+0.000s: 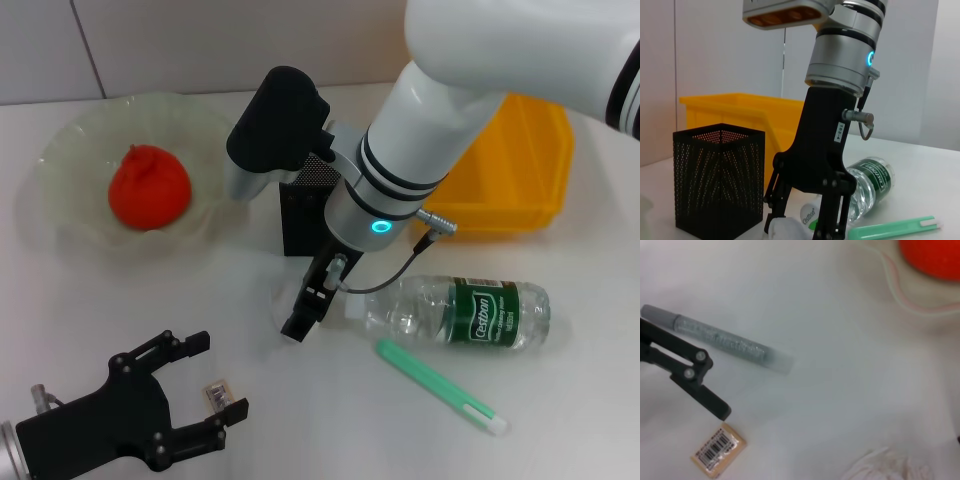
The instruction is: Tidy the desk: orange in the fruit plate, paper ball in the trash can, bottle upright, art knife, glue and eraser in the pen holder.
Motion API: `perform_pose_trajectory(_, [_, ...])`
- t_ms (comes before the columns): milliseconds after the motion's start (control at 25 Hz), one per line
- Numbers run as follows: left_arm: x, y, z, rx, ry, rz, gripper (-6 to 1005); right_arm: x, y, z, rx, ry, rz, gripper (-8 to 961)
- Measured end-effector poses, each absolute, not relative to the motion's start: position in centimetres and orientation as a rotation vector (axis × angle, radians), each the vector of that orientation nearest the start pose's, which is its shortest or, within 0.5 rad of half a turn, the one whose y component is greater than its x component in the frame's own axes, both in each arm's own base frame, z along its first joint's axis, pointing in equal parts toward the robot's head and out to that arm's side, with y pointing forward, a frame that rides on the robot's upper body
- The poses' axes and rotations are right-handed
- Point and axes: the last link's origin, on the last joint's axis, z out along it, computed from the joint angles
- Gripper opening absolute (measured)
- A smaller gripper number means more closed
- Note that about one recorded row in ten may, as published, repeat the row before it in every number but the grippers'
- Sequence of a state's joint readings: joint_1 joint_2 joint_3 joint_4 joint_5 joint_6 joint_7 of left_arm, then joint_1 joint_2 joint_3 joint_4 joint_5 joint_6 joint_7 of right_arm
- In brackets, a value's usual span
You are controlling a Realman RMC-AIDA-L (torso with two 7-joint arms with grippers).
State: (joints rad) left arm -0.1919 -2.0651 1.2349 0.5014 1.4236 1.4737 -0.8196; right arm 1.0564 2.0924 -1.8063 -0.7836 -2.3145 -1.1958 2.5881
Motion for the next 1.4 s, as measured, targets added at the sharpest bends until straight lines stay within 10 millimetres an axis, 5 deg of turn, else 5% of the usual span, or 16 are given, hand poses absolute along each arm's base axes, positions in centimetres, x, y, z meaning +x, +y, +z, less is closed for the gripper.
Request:
perform_pose_trajectory(240, [-30.7, 22.8, -5.0, -2.644, -0.346, -0.816, 857, 10.8, 37.4, -12.3, -2.819, 0.545, -0.660, 664])
perform_pose_trajectory(480, [-30.6, 22.8, -4.9, -2.647, -0.340, -0.821, 856, 10.6, 37.2, -12.6, -2.829, 0.532, -0.644, 463])
perform_pose_trajectory(880, [-30.6, 22.8, -4.9, -2.646, -0.338, -0.821, 856, 9.8, 37.0, -12.2, -2.849, 0.541, -0.600, 398])
perform_pose_trajectory(1400, [-30.4, 23.1, -4.8, -2.645, -0.327, -0.826, 855, 7.2, 37.8, -6.9, -2.853, 0.608, -0.401, 393])
